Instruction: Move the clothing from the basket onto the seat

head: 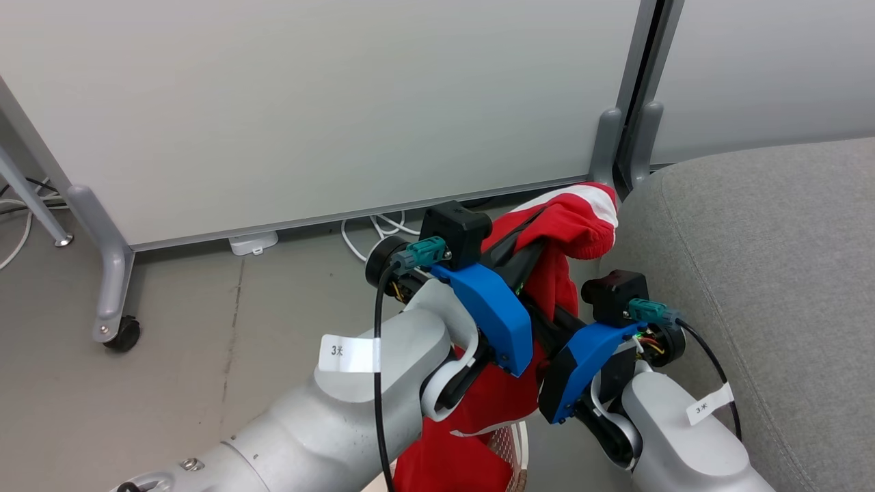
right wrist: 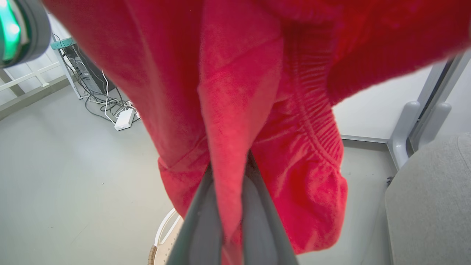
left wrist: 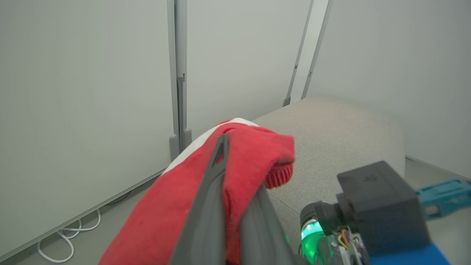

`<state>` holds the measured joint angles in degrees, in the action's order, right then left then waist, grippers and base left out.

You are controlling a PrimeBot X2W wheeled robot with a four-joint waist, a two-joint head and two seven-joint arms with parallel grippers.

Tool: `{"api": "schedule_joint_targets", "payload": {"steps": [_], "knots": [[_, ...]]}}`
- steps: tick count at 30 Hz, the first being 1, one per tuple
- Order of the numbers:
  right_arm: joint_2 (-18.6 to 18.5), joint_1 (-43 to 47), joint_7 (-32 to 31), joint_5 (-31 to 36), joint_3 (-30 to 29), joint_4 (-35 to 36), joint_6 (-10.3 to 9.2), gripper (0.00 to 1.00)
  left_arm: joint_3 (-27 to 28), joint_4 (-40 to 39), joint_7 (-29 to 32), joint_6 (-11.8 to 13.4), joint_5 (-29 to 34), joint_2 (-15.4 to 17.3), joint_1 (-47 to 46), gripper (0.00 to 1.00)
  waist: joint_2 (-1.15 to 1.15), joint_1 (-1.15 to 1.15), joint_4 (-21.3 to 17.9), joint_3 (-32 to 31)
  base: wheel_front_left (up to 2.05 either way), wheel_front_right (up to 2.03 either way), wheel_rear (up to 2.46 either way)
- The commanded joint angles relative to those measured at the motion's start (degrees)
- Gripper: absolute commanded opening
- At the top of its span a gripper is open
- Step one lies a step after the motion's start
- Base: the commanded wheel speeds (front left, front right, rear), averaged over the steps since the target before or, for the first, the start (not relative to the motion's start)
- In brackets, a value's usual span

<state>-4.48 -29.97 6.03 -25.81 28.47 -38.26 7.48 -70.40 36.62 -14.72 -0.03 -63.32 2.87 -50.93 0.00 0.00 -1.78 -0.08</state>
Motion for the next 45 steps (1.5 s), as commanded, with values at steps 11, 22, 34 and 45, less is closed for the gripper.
{"api": "schedule_joint_targets", "payload": {"steps": [11,22,34,45], "knots": [[-0.01,-1.21,0.74,-1.05,0.86,-1.19,0.02,0.0,-0.41,1.11,-0.43,0.66,-0.43,0.03,-1.11,1.0,0.0,0.0,-0.45,-0.19,0.0,0.0,0.0],[-0.31,-1.58,1.29,-1.55,1.35,-1.93,0.03,0.0,-0.62,1.78,-0.49,0.89,0.42,0.03,0.15,1.0,0.0,0.0,-0.46,-0.2,0.0,0.0,0.0],[-1.17,-1.34,2.22,-1.2,0.18,-1.27,0.02,0.0,13.97,-6.91,-0.54,3.1,16.97,4.97,12.87,1.0,0.0,0.0,-0.31,0.47,0.0,0.0,0.0],[-1.85,0.76,1.95,0.05,-2.04,0.43,0.02,0.0,28.89,-15.89,-0.54,-1.92,31.28,8.03,28.5,1.0,0.0,0.0,0.28,1.38,0.0,0.0,0.0]]}}
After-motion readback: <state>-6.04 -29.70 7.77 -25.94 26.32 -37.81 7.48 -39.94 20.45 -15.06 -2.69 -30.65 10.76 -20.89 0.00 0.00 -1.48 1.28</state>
